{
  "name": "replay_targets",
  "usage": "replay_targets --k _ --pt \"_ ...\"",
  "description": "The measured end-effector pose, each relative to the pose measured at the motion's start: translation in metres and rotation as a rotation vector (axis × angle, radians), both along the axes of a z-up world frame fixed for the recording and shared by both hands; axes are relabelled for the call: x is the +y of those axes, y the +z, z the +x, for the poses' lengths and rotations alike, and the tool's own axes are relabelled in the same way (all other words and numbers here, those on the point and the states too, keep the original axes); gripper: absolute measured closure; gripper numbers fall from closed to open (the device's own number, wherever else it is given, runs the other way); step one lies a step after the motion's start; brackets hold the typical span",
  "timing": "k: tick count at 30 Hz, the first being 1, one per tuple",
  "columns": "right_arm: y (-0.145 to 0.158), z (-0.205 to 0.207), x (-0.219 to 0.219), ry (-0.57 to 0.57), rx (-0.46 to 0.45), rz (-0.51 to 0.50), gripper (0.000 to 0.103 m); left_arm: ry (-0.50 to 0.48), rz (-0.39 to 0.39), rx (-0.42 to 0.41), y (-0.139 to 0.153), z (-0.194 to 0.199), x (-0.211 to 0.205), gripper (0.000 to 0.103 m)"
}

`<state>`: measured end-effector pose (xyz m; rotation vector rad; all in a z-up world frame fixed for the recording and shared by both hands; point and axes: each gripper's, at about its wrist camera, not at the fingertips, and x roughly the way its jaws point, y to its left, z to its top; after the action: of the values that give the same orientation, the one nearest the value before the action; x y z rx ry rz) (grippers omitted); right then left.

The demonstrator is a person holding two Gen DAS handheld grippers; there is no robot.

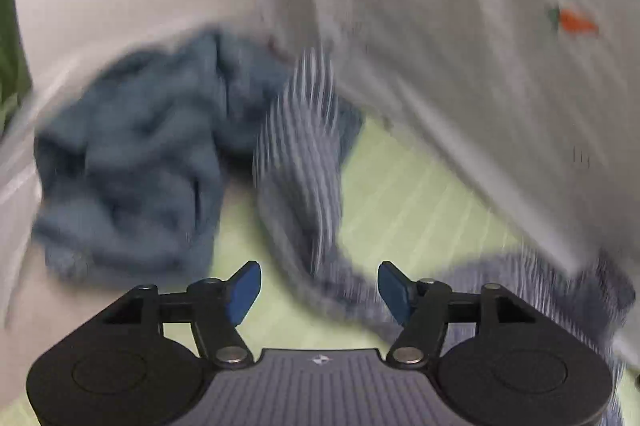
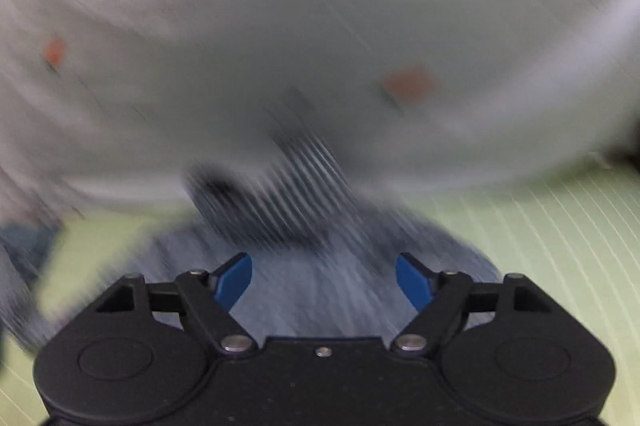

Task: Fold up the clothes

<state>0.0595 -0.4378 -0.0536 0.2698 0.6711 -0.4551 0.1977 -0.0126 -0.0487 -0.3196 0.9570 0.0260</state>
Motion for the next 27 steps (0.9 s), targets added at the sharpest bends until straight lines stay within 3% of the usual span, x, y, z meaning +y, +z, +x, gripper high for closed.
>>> replay_targets --k 2,5,11,16,23,25,26,27 --pt "-0.019 -0.031 -0.010 -0.072 0.083 0.009 0.023 -0.033 -0.019 0.043 -0.012 -0.020 -0.016 0.035" --pt "-0.031 -0.078 -0.022 -0.152 0.127 0.045 0.023 -0.103 -0.027 0.087 -0.016 -0.049 -0.047 0.032" --pt "-0.032 -0.131 -0.030 -0.207 0.129 0.062 0.024 -0.280 -0.011 0.097 -0.007 -0.083 -0.110 0.029" --pt "-0.034 -0.133 -0.033 -0.156 0.092 0.120 0.024 -0.369 0.009 0.090 -0.004 -0.099 -0.153 0.028" --pt "-0.056 -0.115 -0.014 -0.010 0.138 0.174 0.024 -0.417 -0.026 0.158 -0.023 -0.100 -0.191 0.028" --pt "-0.062 -0.110 -0.013 0.016 0.178 0.155 0.034 -0.432 -0.029 0.176 -0.029 -0.100 -0.200 0.031" --pt "-0.066 -0.107 -0.014 0.026 0.200 0.149 0.052 -0.439 -0.031 0.185 -0.033 -0.100 -0.205 0.035" --pt "-0.069 -0.106 -0.016 0.035 0.217 0.148 0.071 -0.446 -0.033 0.195 -0.036 -0.099 -0.209 0.046"
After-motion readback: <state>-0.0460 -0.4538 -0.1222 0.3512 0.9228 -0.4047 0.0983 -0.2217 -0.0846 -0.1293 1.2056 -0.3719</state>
